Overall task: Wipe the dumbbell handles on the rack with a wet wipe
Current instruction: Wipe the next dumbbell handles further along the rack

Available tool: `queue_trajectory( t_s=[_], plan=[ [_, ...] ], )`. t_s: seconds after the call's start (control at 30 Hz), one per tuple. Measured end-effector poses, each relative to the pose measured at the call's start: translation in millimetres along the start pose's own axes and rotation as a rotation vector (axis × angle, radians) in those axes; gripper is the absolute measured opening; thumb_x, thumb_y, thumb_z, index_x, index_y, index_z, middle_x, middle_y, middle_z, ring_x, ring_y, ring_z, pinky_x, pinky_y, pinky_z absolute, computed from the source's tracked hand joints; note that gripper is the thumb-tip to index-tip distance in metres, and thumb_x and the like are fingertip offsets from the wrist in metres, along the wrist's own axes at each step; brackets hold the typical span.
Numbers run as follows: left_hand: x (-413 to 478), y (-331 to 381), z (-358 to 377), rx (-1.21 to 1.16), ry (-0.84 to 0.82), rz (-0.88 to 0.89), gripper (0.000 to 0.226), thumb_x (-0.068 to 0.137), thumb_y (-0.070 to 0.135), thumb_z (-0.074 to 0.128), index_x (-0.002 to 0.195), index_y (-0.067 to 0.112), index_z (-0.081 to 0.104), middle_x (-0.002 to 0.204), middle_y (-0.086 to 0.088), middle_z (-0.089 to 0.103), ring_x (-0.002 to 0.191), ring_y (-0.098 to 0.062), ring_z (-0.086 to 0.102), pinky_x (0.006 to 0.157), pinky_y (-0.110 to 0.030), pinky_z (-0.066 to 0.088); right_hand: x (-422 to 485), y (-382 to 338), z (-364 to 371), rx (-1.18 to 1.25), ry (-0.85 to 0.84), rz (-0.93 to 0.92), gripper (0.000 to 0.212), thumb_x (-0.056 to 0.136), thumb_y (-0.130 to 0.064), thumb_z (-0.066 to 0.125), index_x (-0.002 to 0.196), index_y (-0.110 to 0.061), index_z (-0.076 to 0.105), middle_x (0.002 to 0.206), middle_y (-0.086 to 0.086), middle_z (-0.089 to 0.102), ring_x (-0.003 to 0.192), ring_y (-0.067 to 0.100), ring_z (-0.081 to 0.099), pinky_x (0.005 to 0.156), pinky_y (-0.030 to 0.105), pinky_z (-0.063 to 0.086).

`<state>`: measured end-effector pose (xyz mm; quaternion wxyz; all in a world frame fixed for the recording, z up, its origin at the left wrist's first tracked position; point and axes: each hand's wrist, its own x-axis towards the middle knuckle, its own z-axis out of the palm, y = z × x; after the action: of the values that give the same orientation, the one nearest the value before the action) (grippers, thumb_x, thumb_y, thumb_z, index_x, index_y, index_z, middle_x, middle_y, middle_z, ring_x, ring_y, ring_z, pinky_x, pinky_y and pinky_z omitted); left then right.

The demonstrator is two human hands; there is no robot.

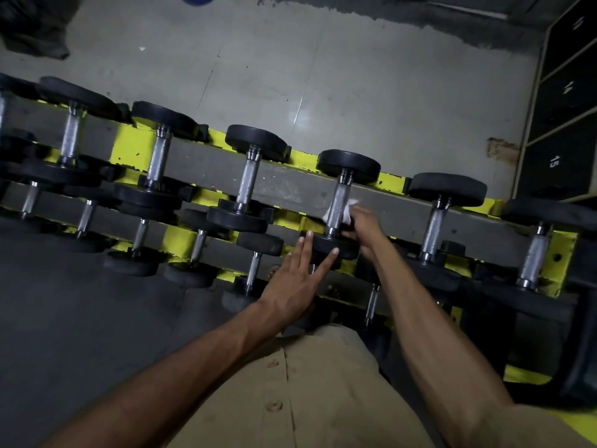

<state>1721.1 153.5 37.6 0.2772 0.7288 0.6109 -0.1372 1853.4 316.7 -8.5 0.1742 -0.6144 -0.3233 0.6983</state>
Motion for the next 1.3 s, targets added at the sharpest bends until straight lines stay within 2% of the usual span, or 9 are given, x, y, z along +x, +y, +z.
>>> queue_trajectory(
  t_s=[0.1, 0.23, 0.47, 0.6, 0.7, 0.8, 1.0, 1.2, 1.3],
  plan=[
    [0, 1, 2, -0.006, 0.000, -0.004, 0.109, 0.096, 0.001, 0.052, 0.159, 0.029, -0.033, 0.157, -0.033, -0.042, 0.156, -0.048, -0.021, 0.128, -0.053, 0.020, 3, -1, -6, -0.020, -0.005, -0.007, 0.029, 0.096, -0.009, 0.047, 0.105, -0.001, 0.074, 0.102, 0.013, 0.078, 0.095, 0.027, 0.073, 0.099, 0.049, 0.053],
    [1, 0, 0, 0.009, -0.023, -0.007, 0.112, 0.098, 0.008, 0.058, 0.159, 0.030, -0.033, 0.157, -0.033, -0.042, 0.156, -0.047, -0.021, 0.129, -0.053, 0.018, 36, -23, 10, 0.446, -0.021, 0.058, 0.031, 0.097, -0.010, 0.043, 0.107, -0.002, 0.071, 0.116, 0.020, 0.071, 0.109, 0.032, 0.069, 0.111, 0.051, 0.045],
    [0, 1, -2, 0.022, -0.017, -0.001, 0.111, 0.096, 0.001, 0.054, 0.159, 0.028, -0.033, 0.157, -0.034, -0.040, 0.156, -0.048, -0.019, 0.129, -0.053, 0.019, 41, -28, 25, 0.619, 0.214, -0.002, 0.025, 0.102, -0.012, 0.041, 0.101, -0.009, 0.066, 0.088, 0.010, 0.075, 0.077, 0.022, 0.073, 0.076, 0.037, 0.053],
    [0, 0, 2, 0.007, 0.000, 0.008, 0.112, 0.095, -0.003, 0.052, 0.158, 0.029, -0.035, 0.157, -0.033, -0.041, 0.156, -0.048, -0.020, 0.128, -0.053, 0.022, 24, -11, 40, 0.086, 0.655, -0.386, 0.010, 0.092, -0.012, 0.067, 0.084, -0.013, 0.062, 0.081, 0.000, 0.066, 0.069, 0.013, 0.057, 0.064, 0.024, 0.043],
    [0, 0, 0, 0.006, -0.002, 0.008, 0.111, 0.094, -0.005, 0.051, 0.159, 0.028, -0.033, 0.157, -0.033, -0.042, 0.155, -0.048, -0.022, 0.128, -0.052, 0.021, 16, -10, 44, -0.350, 0.726, -0.671, 0.006, 0.094, -0.013, 0.065, 0.090, -0.012, 0.060, 0.099, 0.004, 0.056, 0.083, 0.015, 0.052, 0.058, 0.009, 0.031],
    [0, 1, -1, 0.016, -0.008, 0.007, 0.110, 0.095, -0.004, 0.051, 0.160, 0.027, -0.032, 0.157, -0.035, -0.041, 0.155, -0.049, -0.021, 0.128, -0.052, 0.022, 17, -5, 28, -0.773, 0.720, -0.793, 0.013, 0.094, -0.018, 0.064, 0.105, -0.023, 0.067, 0.107, 0.000, 0.054, 0.094, 0.017, 0.054, 0.060, 0.022, 0.040],
    [-1, 2, -2, 0.002, -0.022, -0.011, 0.112, 0.096, 0.002, 0.057, 0.160, 0.029, -0.030, 0.158, -0.032, -0.041, 0.156, -0.047, -0.021, 0.129, -0.053, 0.019, 17, 1, -16, -1.327, 0.210, -1.054, 0.046, 0.099, -0.018, 0.059, 0.143, -0.030, 0.052, 0.151, -0.014, 0.047, 0.100, 0.020, 0.067, 0.068, 0.033, 0.060],
    [0, 5, 0, 0.022, -0.001, -0.022, 0.113, 0.097, 0.011, 0.063, 0.161, 0.027, -0.029, 0.159, -0.034, -0.038, 0.157, -0.048, -0.017, 0.128, -0.051, 0.017, 21, -43, -18, -1.649, 0.164, -1.050, 0.039, 0.095, -0.020, 0.062, 0.133, -0.026, 0.059, 0.141, -0.008, 0.058, 0.082, 0.023, 0.071, 0.057, 0.036, 0.058],
    [0, 7, 4, 0.009, 0.010, -0.041, 0.111, 0.096, 0.003, 0.057, 0.161, 0.028, -0.030, 0.159, -0.034, -0.038, 0.157, -0.048, -0.016, 0.128, -0.052, 0.018, 11, -40, -8, -1.835, -0.182, -1.055, 0.028, 0.095, -0.022, 0.062, 0.122, -0.020, 0.063, 0.125, -0.002, 0.064, 0.094, 0.025, 0.069, 0.061, 0.036, 0.054]
  ],
)
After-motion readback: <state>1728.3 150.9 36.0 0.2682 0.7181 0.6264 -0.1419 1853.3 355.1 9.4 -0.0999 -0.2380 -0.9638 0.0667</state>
